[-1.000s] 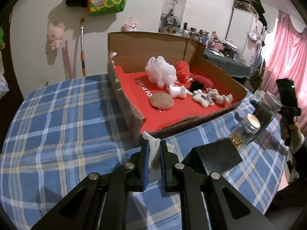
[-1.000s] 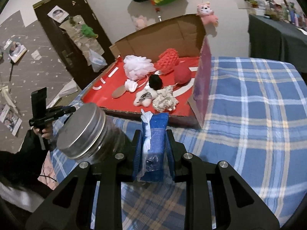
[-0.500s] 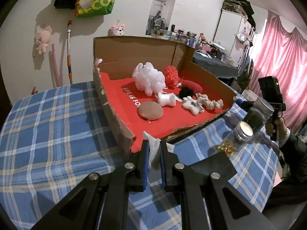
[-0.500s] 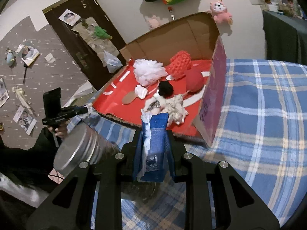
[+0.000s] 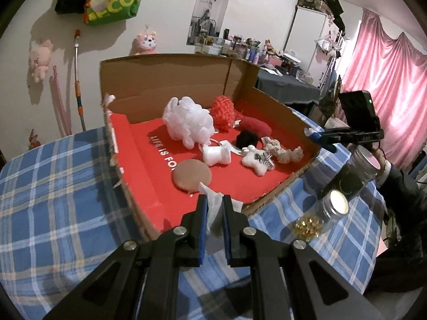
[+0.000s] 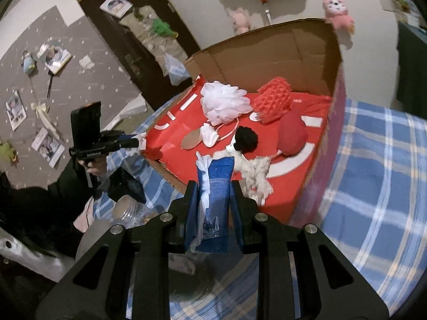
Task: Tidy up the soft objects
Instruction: 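Carry the white tissue and blue packet over the box, then lower both items into the box and open both tools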
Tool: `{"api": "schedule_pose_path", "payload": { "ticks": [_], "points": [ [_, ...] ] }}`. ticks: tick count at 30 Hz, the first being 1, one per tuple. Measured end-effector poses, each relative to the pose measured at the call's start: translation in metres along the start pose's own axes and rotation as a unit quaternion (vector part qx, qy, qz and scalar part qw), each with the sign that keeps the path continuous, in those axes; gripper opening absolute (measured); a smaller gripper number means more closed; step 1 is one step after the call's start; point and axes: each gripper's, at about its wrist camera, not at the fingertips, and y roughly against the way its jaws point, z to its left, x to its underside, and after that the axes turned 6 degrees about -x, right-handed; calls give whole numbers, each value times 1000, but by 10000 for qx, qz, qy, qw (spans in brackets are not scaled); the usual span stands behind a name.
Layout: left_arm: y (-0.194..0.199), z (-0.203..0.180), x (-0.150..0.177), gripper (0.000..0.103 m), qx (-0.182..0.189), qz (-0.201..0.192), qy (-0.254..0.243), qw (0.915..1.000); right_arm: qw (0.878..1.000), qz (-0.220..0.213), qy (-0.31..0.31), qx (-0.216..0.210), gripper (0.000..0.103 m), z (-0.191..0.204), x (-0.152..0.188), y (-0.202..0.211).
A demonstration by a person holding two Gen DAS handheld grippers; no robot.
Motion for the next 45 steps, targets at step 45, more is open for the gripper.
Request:
{"api": "schedule_pose_path", "payload": {
  "ticks": [45],
  "points": [
    [-90, -8, -41, 12, -213, 1696, 128, 9852, 9082, 3660, 1984, 442, 24, 55, -70, -211]
  ]
}}
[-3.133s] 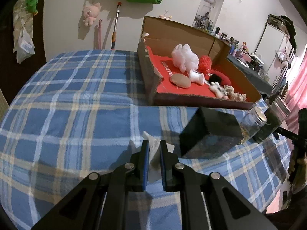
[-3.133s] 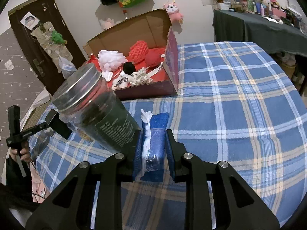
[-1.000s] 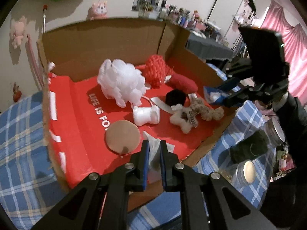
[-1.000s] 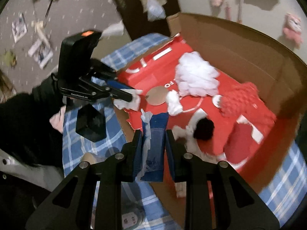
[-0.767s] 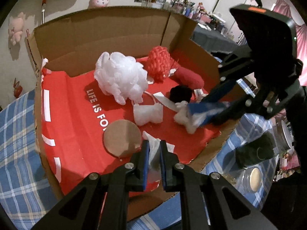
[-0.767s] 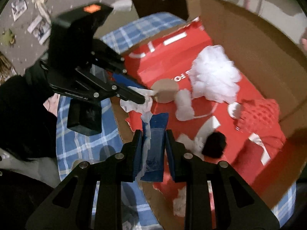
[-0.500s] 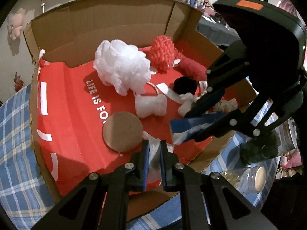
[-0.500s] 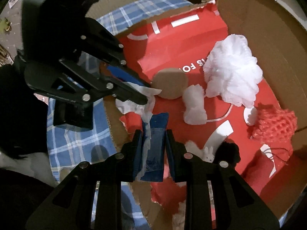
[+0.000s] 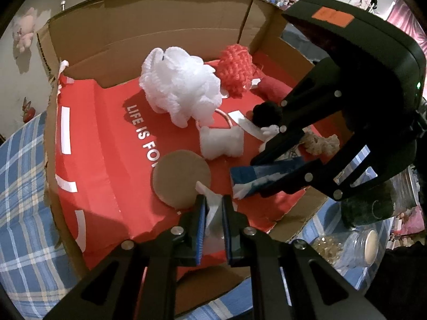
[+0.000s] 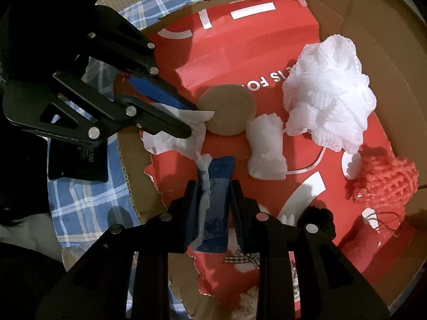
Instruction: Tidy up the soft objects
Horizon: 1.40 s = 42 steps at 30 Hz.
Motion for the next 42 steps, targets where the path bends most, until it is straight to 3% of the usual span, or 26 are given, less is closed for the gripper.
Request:
{"api": "schedule_pose_path", "payload": {
  "ticks": [2, 5, 6, 7, 8, 12, 14, 16, 18, 22, 26, 27, 32, 34, 42],
  "points": [
    [-3, 0, 0, 12, -2, 20, -5, 10000, 10000, -4, -58, -34, 25, 2, 1, -2],
    [-2, 0, 1, 22, -12, 21, -2, 10000, 9999, 10, -103, 16, 29, 0, 0, -4],
    [-1, 0, 1, 28, -8, 0, 9, 10000, 9999, 8, -112, 34, 39, 0, 1, -4],
    [0, 0, 1, 33, -18, -17, 15, 10000, 9999, -17, -113, 14, 61, 1, 1, -3],
    [2, 0, 1, 36, -33, -34, 19, 10000, 9999, -71, -118, -8, 66, 1, 1, -2],
    [9, 1, 0, 39, -43, -131, 39, 9999, 9996, -240, -156, 85, 66, 2, 1, 10],
    [16, 0, 1, 48, -41, -215, 73, 9997, 9991, -339, -206, 135, 66, 4, 1, 21],
    [27, -2, 2, 66, -91, -354, 157, 9992, 9976, -533, -290, 325, 66, 9, 6, 37],
    [39, -5, 4, 73, -111, -496, 232, 9984, 9946, -729, -444, 585, 72, 13, 8, 50],
    [61, -18, 7, 87, -250, -778, 389, 9959, 9792, -1230, -1129, 1150, 78, 24, 22, 83],
    [80, -30, 13, 96, -484, -1023, 683, 9912, 9622, -1533, -1821, 1325, 83, 33, 36, 101],
    [82, -32, 14, 99, -534, -1052, 734, 9903, 9526, -1600, -2178, 1394, 85, 35, 42, 104],
    [83, -46, 16, 100, -906, -1059, 996, 9852, 9143, -1924, -3351, 1214, 85, 34, 74, 107],
    [80, -48, 15, 100, -1009, -995, 1072, 9841, 9037, -1942, -3537, 1435, 85, 36, 82, 108],
    [56, -50, 11, 100, -1192, -626, 1285, 9825, 8807, -1678, -4135, 1588, 85, 25, 93, 92]
  ]
}}
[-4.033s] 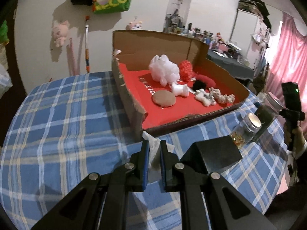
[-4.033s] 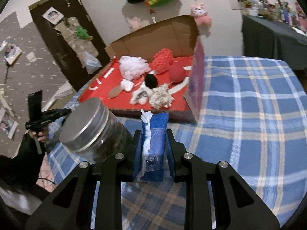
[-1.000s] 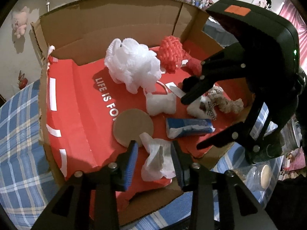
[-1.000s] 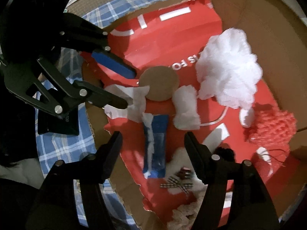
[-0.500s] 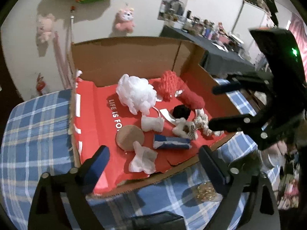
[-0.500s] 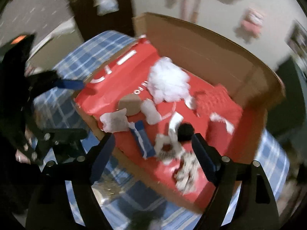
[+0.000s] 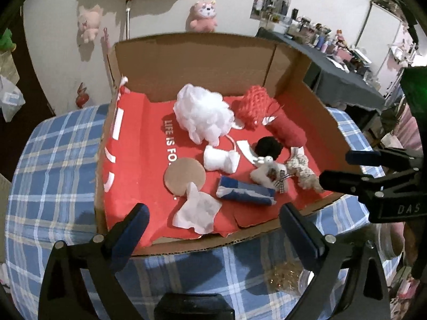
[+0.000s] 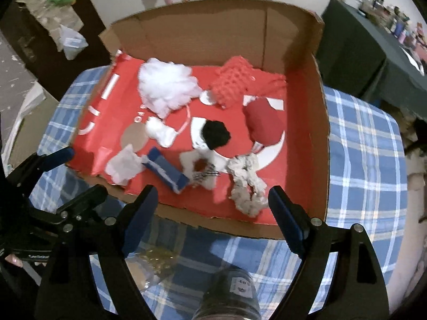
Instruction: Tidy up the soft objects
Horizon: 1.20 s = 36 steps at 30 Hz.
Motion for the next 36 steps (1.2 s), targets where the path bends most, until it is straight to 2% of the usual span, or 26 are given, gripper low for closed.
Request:
{"api": "schedule_pose_path", "payload": {
  "ticks": [7, 15, 23, 36],
  "points": [
    [-16, 3, 0, 100, -226, 187, 156, 9994, 9986, 377, -369, -93, 85, -15, -5, -15],
    [-20, 5, 1, 100, -266, 228, 163, 9993, 9975, 509, -471, -152, 85, -18, -5, -9],
    [-21, 6, 0, 100, -300, 312, 269, 9987, 9920, 1187, -426, 101, 85, -16, -6, -30],
    [-31, 6, 3, 100, -435, 560, 265, 9971, 9912, 1200, -492, 248, 85, -18, -5, -38]
  ]
}}
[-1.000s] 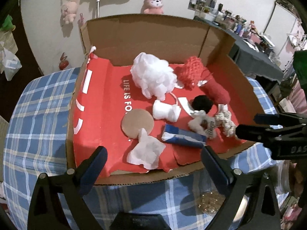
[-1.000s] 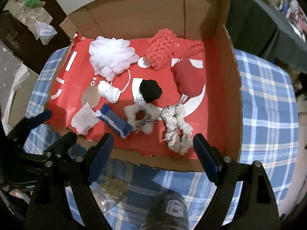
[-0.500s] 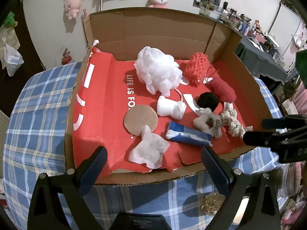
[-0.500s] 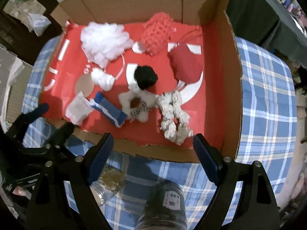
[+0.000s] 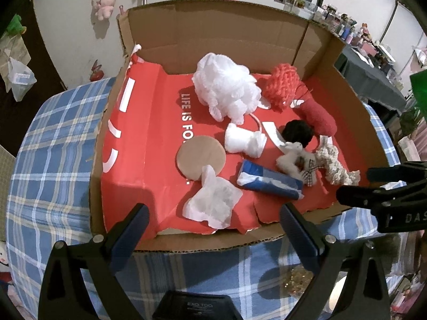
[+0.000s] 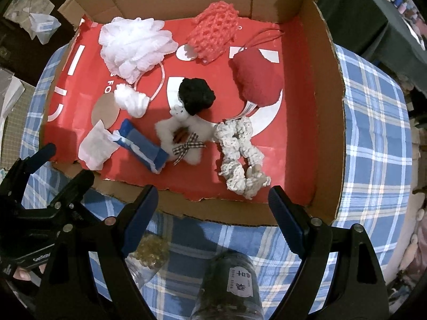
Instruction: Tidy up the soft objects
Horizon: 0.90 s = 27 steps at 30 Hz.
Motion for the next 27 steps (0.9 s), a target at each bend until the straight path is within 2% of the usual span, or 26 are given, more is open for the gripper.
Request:
{"api": "schedule_pose_path", "payload": {
  "ticks": [18, 27],
  "points": [
    [-13, 1, -4, 100, -102, 117, 88, 9998, 9999, 4, 47, 140, 85, 3, 5, -4],
    [-23, 4, -6, 100, -123, 307, 234, 9992, 9997, -37, 68, 227, 85, 6, 8, -1]
  ]
}}
